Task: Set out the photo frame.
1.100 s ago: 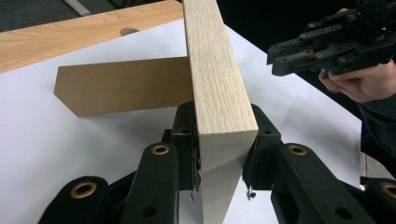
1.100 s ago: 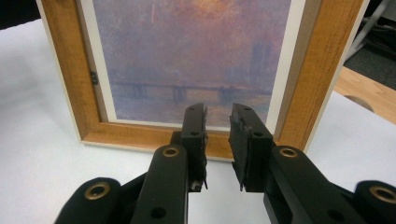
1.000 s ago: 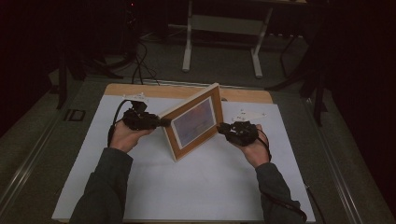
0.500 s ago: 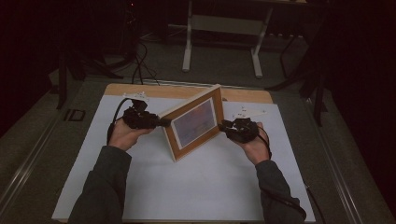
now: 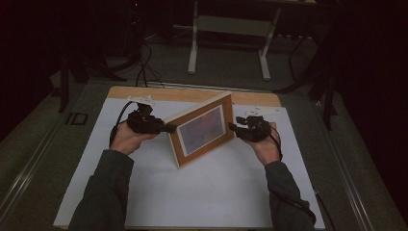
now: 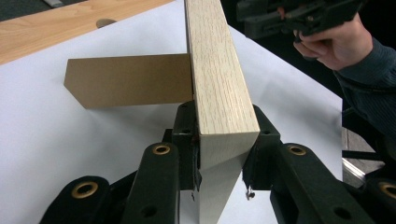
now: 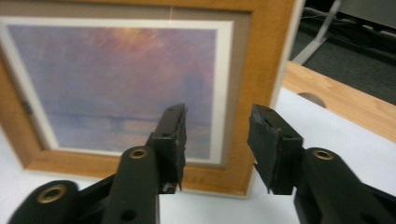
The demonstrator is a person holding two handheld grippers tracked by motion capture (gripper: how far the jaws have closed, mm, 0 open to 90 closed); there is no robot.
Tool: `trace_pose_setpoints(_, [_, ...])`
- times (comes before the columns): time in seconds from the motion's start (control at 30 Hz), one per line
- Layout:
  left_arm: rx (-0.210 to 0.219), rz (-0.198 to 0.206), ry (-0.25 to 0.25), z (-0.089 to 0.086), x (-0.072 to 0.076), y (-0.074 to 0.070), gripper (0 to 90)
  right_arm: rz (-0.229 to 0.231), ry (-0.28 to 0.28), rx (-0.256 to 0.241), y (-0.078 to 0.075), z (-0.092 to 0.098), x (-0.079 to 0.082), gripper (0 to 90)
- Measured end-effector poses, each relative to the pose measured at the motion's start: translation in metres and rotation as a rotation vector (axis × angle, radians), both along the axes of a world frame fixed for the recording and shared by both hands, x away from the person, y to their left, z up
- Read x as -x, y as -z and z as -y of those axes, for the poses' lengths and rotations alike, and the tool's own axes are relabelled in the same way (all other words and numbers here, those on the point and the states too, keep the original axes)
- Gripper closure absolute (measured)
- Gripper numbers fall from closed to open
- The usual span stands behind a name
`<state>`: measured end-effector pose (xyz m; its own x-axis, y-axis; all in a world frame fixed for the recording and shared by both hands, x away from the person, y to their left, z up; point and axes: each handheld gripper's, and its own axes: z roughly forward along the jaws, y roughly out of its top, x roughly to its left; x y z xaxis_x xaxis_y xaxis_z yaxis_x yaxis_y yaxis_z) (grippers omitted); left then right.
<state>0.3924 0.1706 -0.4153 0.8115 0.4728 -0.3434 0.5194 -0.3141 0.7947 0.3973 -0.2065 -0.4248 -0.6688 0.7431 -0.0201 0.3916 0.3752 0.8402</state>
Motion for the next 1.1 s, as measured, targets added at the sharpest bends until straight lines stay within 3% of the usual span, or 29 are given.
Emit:
trace_pose_setpoints(0.27, [-0.005, 0.001, 0.026, 0.001, 0.001, -0.001, 71.6, 0.012, 0.027, -0.021, -0.007, 0.001, -0.013, 45.7])
trace_pose_setpoints(0.63, [-0.009, -0.001, 0.064, 0.003, 0.003, -0.001, 71.6, 0.006, 0.041, 0.000, -0.007, 0.002, -0.024, 36.6])
trace_pose_setpoints(0.77, [-0.010, -0.003, 0.078, 0.003, 0.003, -0.001, 71.6, -0.006, 0.038, -0.037, -0.007, 0.005, -0.028, 33.8])
trace_pose_setpoints(1.0, [0.002, -0.005, 0.114, 0.006, 0.002, 0.000, 71.5, -0.012, 0.031, -0.048, -0.006, 0.000, -0.034, 28.3])
trace_pose_setpoints(1.1, [-0.003, -0.005, 0.103, 0.008, 0.003, 0.000, 71.3, -0.017, 0.031, -0.055, -0.004, -0.001, -0.035, 27.3])
